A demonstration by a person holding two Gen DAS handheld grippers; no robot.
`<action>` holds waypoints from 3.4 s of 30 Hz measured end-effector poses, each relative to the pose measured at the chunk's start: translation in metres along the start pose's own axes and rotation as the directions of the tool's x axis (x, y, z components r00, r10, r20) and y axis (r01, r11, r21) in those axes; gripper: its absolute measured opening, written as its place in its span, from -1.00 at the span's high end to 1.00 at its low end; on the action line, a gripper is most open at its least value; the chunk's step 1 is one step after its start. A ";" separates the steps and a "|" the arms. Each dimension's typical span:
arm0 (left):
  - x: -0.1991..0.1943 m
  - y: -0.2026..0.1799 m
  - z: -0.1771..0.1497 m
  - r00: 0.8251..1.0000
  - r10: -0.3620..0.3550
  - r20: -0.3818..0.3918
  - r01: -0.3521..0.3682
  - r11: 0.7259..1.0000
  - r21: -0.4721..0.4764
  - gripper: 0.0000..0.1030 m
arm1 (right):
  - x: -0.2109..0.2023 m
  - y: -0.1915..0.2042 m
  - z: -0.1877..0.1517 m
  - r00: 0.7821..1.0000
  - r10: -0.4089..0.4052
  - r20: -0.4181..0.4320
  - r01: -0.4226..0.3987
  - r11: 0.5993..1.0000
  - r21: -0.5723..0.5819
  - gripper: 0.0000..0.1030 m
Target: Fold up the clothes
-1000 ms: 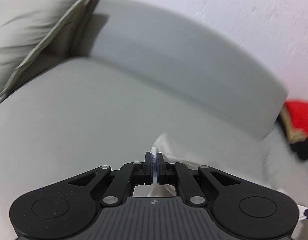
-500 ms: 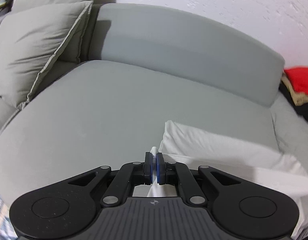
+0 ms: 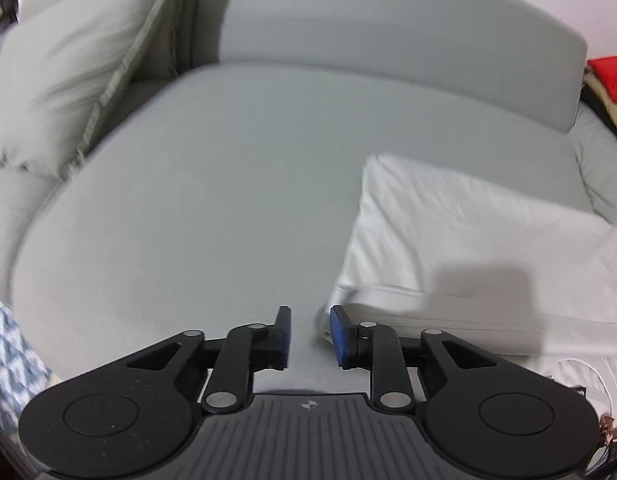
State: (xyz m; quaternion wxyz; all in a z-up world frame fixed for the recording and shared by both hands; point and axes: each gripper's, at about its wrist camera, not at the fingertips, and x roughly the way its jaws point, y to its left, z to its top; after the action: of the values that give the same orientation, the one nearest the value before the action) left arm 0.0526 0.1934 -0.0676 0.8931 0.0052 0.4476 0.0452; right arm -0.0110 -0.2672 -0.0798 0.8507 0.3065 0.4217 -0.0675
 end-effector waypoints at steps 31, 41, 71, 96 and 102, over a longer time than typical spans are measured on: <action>-0.041 -0.067 -0.038 0.938 -0.303 -0.168 0.346 0.828 0.440 0.36 | 0.005 0.039 -0.043 0.918 0.061 -0.391 -0.119 0.985 -0.125 0.44; -0.031 -0.096 -0.015 0.944 -0.329 -0.002 0.317 0.910 0.269 0.31 | -0.011 0.057 -0.043 0.963 0.138 -0.230 -0.170 0.977 -0.128 0.43; -0.068 -0.073 0.040 0.922 -0.331 0.201 0.289 0.933 0.213 0.22 | -0.048 0.076 0.008 0.946 0.305 -0.108 -0.310 0.950 -0.027 -0.34; 0.089 -0.128 0.048 0.985 -0.148 -0.088 0.166 0.950 0.263 0.67 | 0.154 0.002 0.105 0.985 0.156 -0.078 -0.127 0.950 0.286 0.38; 0.089 -0.128 0.050 0.986 -0.148 -0.079 0.165 0.948 0.273 0.67 | 0.176 -0.007 0.108 0.969 0.221 -0.114 -0.152 0.889 0.432 0.50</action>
State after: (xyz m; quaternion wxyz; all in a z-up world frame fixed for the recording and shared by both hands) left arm 0.1555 0.0749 -0.1152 0.8709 0.0942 0.4741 -0.0892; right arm 0.1711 -0.3098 -0.1671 0.7306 0.5258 0.4329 -0.0496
